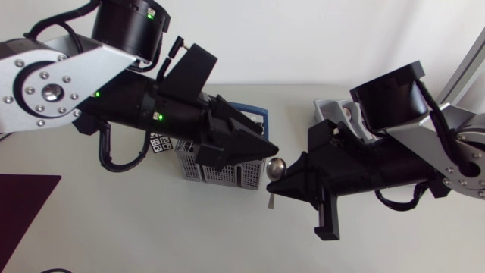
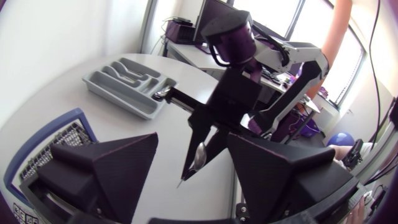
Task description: Transfer all utensils from the basket to the drawer tray.
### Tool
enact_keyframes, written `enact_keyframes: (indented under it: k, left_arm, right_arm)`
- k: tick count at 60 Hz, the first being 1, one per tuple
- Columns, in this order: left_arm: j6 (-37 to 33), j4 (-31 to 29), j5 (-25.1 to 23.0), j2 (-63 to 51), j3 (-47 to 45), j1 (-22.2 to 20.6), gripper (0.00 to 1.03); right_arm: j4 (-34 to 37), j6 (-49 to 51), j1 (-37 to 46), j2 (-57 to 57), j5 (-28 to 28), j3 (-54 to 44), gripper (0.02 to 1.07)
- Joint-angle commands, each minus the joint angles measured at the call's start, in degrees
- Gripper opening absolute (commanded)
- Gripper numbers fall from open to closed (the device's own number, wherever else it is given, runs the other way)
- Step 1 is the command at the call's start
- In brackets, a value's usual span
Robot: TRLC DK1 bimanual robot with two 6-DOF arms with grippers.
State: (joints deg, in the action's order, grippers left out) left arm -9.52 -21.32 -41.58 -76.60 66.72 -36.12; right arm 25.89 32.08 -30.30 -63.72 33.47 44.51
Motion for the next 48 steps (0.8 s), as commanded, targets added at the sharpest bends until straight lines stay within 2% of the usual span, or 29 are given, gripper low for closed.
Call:
enact_keyframes:
  k: [1,3,7,11,16,20,26,35,48]
  left_arm:
    - [-0.41,0.58,2.65,0.75,2.89,1.58,0.98]
    - [0.11,0.58,3.44,0.75,3.24,2.72,0.98]
    - [1.17,0.14,8.62,-0.39,4.65,5.44,0.98]
    - [0.91,-0.83,10.56,-0.92,5.09,7.82,0.98]
    - [-0.94,-1.97,16.18,-1.54,4.65,9.31,0.98]
    - [-2.61,-2.76,17.41,-1.45,3.59,10.54,0.98]
    - [-4.9,-2.85,20.66,-1.36,1.66,11.77,0.98]
    - [-7.09,-2.85,21.63,-1.19,-0.98,13.88,0.98]
    - [-8.94,-2.67,24.44,-1.27,-3.61,14.67,0.98]
  right_arm:
    - [1.27,2.38,3.94,-0.52,-2.18,-2.32,0.08]
    - [1.97,3.78,6.66,-0.44,-2.54,-2.59,0.08]
    - [2.67,7.39,12.29,-0.44,-4.56,-3.29,0.07]
    - [2.41,10.64,17.47,-0.7,-7.55,-3.91,0.08]
    - [-1.1,15.03,23.62,-1.14,-13.61,-5.66,0.07]
    - [-3.13,18.2,28.72,-2.11,-16.34,-6.1,0.07]
    - [-10.95,23.74,34.87,-5.62,-23.81,-7.77,0.07]
    - [-20.88,30.33,45.07,-13.97,-28.11,-7.16,0.08]
    - [-35.82,36.74,52.28,-28.91,-34.44,-4.96,0.08]
